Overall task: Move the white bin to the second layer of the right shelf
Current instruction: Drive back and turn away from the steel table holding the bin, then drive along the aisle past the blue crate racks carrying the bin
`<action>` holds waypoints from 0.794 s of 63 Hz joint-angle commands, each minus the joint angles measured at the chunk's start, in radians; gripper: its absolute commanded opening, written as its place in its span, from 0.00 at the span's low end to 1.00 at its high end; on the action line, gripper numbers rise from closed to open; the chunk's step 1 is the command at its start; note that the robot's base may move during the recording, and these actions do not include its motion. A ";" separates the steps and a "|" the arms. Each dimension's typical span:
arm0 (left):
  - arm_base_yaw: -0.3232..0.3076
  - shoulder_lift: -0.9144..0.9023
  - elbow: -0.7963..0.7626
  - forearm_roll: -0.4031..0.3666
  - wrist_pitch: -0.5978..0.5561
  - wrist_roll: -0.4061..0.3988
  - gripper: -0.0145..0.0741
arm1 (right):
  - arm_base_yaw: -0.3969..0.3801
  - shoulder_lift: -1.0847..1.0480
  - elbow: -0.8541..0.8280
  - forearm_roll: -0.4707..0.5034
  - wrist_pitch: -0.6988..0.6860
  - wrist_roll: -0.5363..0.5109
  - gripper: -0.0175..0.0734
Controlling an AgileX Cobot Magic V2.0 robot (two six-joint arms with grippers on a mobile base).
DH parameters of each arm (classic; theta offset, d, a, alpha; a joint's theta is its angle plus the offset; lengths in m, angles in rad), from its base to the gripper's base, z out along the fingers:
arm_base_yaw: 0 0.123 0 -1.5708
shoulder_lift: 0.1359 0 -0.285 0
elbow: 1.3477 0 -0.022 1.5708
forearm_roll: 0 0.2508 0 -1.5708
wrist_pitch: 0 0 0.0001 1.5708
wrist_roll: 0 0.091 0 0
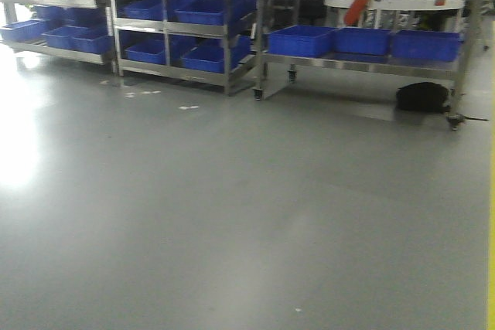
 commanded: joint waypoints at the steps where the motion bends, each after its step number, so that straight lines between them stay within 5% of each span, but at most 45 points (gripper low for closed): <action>1: -0.008 -0.013 0.037 -0.006 -0.084 -0.003 0.26 | -0.005 0.002 -0.032 0.005 -0.087 -0.001 0.25; 50: -0.008 -0.013 0.037 -0.006 -0.084 -0.003 0.26 | -0.005 0.002 -0.032 0.005 -0.086 -0.001 0.25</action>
